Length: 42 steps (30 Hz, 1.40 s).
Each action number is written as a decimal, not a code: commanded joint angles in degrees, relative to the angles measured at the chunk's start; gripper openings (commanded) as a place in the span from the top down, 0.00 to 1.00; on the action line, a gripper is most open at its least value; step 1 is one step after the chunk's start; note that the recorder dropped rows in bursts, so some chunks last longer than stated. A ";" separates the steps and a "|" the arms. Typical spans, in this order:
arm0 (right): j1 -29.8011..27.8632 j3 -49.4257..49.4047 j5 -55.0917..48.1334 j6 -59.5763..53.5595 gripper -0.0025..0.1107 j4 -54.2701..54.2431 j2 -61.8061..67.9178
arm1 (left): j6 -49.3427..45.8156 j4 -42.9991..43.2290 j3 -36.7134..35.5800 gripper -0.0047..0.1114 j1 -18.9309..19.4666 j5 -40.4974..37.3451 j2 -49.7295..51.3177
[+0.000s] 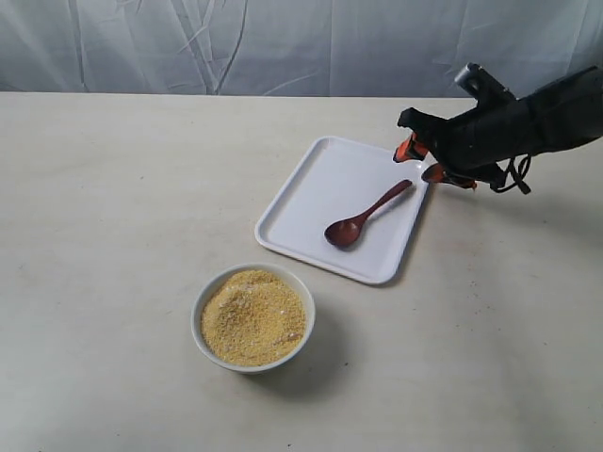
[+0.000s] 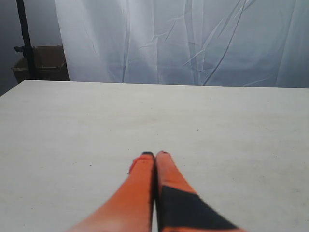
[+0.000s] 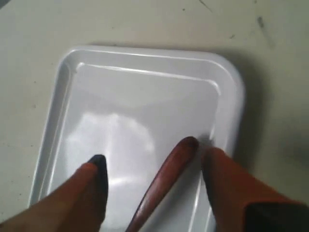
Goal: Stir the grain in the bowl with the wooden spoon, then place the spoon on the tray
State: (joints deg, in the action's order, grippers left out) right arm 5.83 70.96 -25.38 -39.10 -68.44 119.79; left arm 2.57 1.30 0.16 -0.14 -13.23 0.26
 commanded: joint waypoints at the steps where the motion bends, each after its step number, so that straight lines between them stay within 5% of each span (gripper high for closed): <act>1: -0.68 0.31 0.25 11.42 0.47 13.02 -3.53 | -0.09 -0.12 -0.16 0.96 -0.04 0.41 -0.26; 7: -0.68 0.31 -6.35 14.83 0.52 20.66 -10.13 | -0.09 -0.12 -0.16 0.96 -0.04 0.41 -0.26; 14: -0.68 0.21 -20.02 15.32 0.98 31.78 -17.76 | -0.09 -0.12 -0.16 0.96 -0.04 0.29 -0.26; 23: -0.53 -0.97 -30.93 22.33 0.98 44.13 -29.69 | -0.09 -0.12 -0.16 0.96 -0.04 0.29 -0.26; 42: -0.53 -32.34 -13.02 24.72 0.98 54.55 -83.52 | -0.09 -0.12 -0.16 0.96 -0.04 0.29 -0.26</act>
State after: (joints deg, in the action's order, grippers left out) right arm 5.51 42.78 -40.45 -14.44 -14.81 43.78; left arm 2.57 1.30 0.16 -0.14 -13.23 0.26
